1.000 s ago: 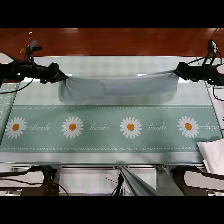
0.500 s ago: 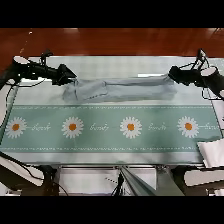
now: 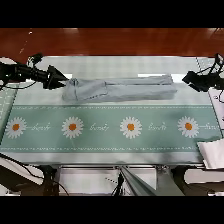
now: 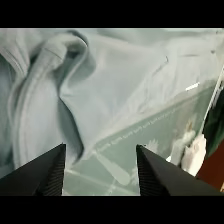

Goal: Fold the shirts.

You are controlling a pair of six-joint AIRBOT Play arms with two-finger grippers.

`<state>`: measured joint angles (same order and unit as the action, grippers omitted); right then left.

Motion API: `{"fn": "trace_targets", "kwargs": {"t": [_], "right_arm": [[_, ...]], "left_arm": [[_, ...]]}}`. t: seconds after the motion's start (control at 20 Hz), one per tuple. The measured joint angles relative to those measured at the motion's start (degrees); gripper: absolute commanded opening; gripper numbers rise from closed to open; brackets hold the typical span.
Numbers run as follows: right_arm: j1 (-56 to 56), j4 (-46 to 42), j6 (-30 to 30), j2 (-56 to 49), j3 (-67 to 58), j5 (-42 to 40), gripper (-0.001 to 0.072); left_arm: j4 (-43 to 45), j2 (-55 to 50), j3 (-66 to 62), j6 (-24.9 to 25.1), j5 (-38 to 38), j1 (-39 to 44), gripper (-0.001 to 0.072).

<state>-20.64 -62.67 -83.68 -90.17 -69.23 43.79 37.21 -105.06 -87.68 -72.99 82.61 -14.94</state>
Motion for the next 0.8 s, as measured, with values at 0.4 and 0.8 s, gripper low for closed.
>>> {"fn": "trace_targets", "kwargs": {"t": [0.4,0.8], "right_arm": [[1.0,25.1,4.4,-9.5,-0.1,-0.5,0.0578],[7.4,36.0,10.0,-10.0,0.0,-8.4,0.0017]], "left_arm": [[0.0,2.7,0.0,-0.1,1.7,3.4,0.0535],[-1.0,4.8,0.0,0.1,1.9,4.9,0.0140]]}}
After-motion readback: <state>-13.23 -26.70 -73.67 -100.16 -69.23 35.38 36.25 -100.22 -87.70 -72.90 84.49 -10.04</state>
